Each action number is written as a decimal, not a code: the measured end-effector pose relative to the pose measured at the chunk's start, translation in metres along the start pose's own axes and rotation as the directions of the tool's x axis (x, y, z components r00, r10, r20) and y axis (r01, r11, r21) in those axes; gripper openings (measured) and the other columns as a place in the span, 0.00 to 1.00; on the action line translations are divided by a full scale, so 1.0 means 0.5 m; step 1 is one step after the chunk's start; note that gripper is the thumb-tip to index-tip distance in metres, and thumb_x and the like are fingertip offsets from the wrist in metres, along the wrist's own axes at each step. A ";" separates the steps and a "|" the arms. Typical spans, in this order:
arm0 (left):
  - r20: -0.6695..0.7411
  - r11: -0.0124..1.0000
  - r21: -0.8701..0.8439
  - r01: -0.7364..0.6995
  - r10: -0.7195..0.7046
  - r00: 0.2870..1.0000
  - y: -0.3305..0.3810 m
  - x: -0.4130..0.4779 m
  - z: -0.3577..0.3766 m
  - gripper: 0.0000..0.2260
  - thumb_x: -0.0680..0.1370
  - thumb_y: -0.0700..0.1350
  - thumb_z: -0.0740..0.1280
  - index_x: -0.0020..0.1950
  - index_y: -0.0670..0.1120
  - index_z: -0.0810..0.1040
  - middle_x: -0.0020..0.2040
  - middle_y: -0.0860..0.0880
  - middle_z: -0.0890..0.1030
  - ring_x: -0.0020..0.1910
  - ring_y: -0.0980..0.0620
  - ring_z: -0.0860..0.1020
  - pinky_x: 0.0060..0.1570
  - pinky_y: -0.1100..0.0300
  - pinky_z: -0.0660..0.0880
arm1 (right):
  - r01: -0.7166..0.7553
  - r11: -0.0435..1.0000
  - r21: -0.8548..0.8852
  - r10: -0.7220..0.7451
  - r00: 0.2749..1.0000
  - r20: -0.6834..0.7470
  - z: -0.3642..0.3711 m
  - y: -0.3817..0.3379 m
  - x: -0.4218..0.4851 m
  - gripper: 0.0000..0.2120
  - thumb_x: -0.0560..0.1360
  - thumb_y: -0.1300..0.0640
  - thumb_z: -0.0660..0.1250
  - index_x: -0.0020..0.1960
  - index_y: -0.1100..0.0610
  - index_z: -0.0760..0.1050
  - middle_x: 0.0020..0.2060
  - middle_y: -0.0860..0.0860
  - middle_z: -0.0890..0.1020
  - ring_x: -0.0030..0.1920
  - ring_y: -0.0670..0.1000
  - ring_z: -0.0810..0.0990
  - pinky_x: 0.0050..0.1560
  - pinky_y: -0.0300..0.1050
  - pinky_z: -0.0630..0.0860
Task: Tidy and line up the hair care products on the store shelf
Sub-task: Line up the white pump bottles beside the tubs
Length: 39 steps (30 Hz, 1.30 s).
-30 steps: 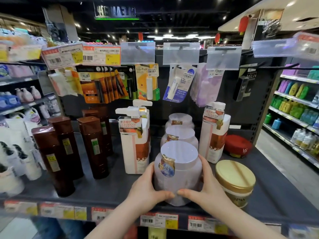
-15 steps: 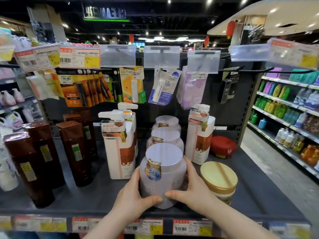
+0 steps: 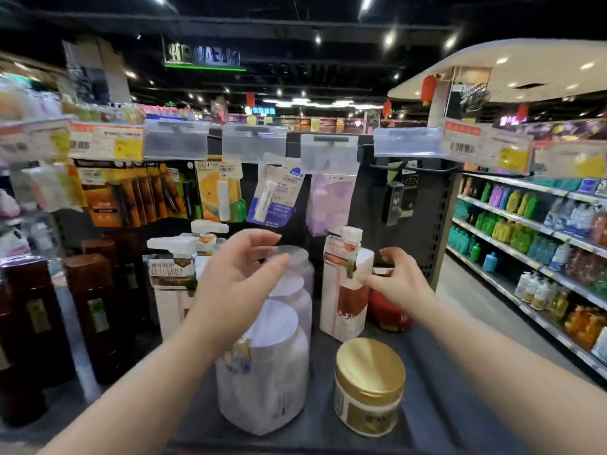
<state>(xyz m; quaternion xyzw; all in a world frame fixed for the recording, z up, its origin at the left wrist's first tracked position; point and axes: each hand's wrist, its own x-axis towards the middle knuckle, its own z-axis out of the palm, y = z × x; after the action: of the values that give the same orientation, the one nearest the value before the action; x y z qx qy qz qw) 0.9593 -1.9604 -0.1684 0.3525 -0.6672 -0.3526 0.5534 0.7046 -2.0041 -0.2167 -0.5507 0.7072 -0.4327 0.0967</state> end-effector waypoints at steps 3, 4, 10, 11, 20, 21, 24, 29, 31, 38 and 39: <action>0.186 0.986 0.129 0.106 -0.129 0.974 0.010 0.046 0.071 0.14 0.73 0.45 0.70 0.57 0.53 0.74 0.51 0.55 0.78 0.50 0.60 0.76 0.47 0.66 0.74 | -0.082 0.994 0.066 0.077 0.993 0.087 0.026 0.020 0.041 0.49 0.63 0.50 0.78 0.74 0.60 0.55 0.70 0.59 0.66 0.69 0.57 0.66 0.66 0.52 0.68; 0.223 0.975 0.169 0.142 -0.178 0.958 0.004 0.056 0.094 0.16 0.73 0.46 0.70 0.59 0.53 0.72 0.50 0.57 0.76 0.48 0.61 0.75 0.45 0.66 0.73 | -0.102 0.987 0.121 0.088 0.989 0.116 0.039 0.024 0.048 0.53 0.62 0.50 0.79 0.75 0.60 0.50 0.72 0.59 0.63 0.71 0.58 0.64 0.68 0.53 0.66; 0.175 0.947 0.215 0.239 -0.278 0.944 -0.042 0.063 0.163 0.16 0.74 0.45 0.69 0.60 0.52 0.70 0.49 0.58 0.73 0.46 0.62 0.72 0.38 0.72 0.68 | -0.079 0.926 0.370 0.046 0.994 0.098 0.092 0.037 0.044 0.40 0.62 0.54 0.79 0.66 0.57 0.61 0.53 0.48 0.74 0.58 0.51 0.74 0.49 0.39 0.72; 0.165 0.943 0.219 0.251 -0.289 0.943 -0.047 0.060 0.167 0.18 0.74 0.45 0.69 0.61 0.51 0.70 0.53 0.56 0.74 0.50 0.61 0.72 0.41 0.71 0.68 | -0.086 0.919 0.384 0.053 0.994 0.097 0.091 0.037 0.043 0.37 0.63 0.54 0.79 0.65 0.57 0.62 0.53 0.50 0.75 0.56 0.50 0.74 0.48 0.38 0.72; 0.164 0.907 0.297 0.298 -0.355 0.920 -0.057 0.041 0.206 0.32 0.72 0.47 0.71 0.72 0.48 0.61 0.70 0.48 0.68 0.68 0.51 0.67 0.58 0.61 0.68 | -0.081 0.864 0.496 0.039 0.995 0.096 -0.028 0.048 0.008 0.36 0.64 0.54 0.78 0.66 0.49 0.63 0.58 0.49 0.76 0.58 0.51 0.76 0.57 0.52 0.76; 0.190 0.908 0.295 0.297 -0.360 0.913 -0.055 0.042 0.216 0.34 0.71 0.48 0.72 0.73 0.49 0.59 0.71 0.48 0.66 0.69 0.50 0.66 0.60 0.59 0.68 | -0.057 0.853 0.519 0.014 0.996 0.086 -0.056 0.043 0.001 0.35 0.64 0.54 0.77 0.66 0.49 0.63 0.57 0.48 0.76 0.57 0.49 0.76 0.56 0.51 0.76; 0.271 0.922 0.260 0.288 -0.356 0.894 -0.046 0.042 0.257 0.37 0.71 0.49 0.72 0.75 0.50 0.56 0.73 0.48 0.64 0.71 0.49 0.64 0.65 0.55 0.66 | -0.003 0.821 0.571 -0.041 0.997 0.065 -0.138 0.036 -0.020 0.31 0.65 0.54 0.77 0.64 0.48 0.66 0.55 0.47 0.78 0.55 0.48 0.78 0.54 0.50 0.78; 0.521 0.959 0.117 0.259 -0.282 0.806 -0.027 0.004 0.338 0.29 0.70 0.50 0.73 0.68 0.59 0.66 0.64 0.56 0.76 0.61 0.56 0.75 0.62 0.55 0.72 | -0.022 0.760 0.649 -0.055 0.994 0.097 -0.236 0.053 -0.081 0.16 0.68 0.55 0.73 0.53 0.46 0.72 0.45 0.46 0.83 0.47 0.49 0.83 0.36 0.39 0.78; 0.571 0.966 0.043 0.254 -0.233 0.787 -0.019 -0.021 0.362 0.24 0.70 0.49 0.73 0.63 0.61 0.70 0.57 0.55 0.81 0.57 0.56 0.78 0.59 0.56 0.75 | -0.061 0.744 0.666 -0.027 0.992 0.121 -0.265 0.062 -0.108 0.16 0.69 0.53 0.72 0.55 0.47 0.72 0.45 0.47 0.84 0.45 0.48 0.84 0.34 0.37 0.77; 0.602 0.954 -0.033 0.299 -0.219 0.768 0.000 -0.107 0.365 0.26 0.66 0.55 0.75 0.61 0.62 0.72 0.56 0.54 0.82 0.55 0.54 0.80 0.56 0.51 0.77 | -0.166 0.729 0.664 0.053 0.981 0.188 -0.295 0.080 -0.183 0.12 0.70 0.50 0.70 0.52 0.46 0.74 0.38 0.46 0.85 0.38 0.47 0.85 0.35 0.42 0.79; 0.599 0.947 -0.039 0.319 -0.234 0.766 0.004 -0.118 0.356 0.26 0.66 0.54 0.75 0.62 0.60 0.72 0.55 0.53 0.82 0.55 0.53 0.80 0.55 0.51 0.78 | -0.183 0.727 0.662 0.062 0.977 0.202 -0.289 0.078 -0.194 0.12 0.70 0.49 0.70 0.51 0.46 0.74 0.37 0.47 0.85 0.38 0.47 0.85 0.36 0.43 0.79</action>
<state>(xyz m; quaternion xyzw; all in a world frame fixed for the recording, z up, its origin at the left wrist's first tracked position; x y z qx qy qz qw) 0.7915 -1.8942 -0.2205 0.2818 -0.7195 -0.5671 0.2852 0.6250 -1.8467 -0.1899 -0.4637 0.5254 -0.6055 0.3772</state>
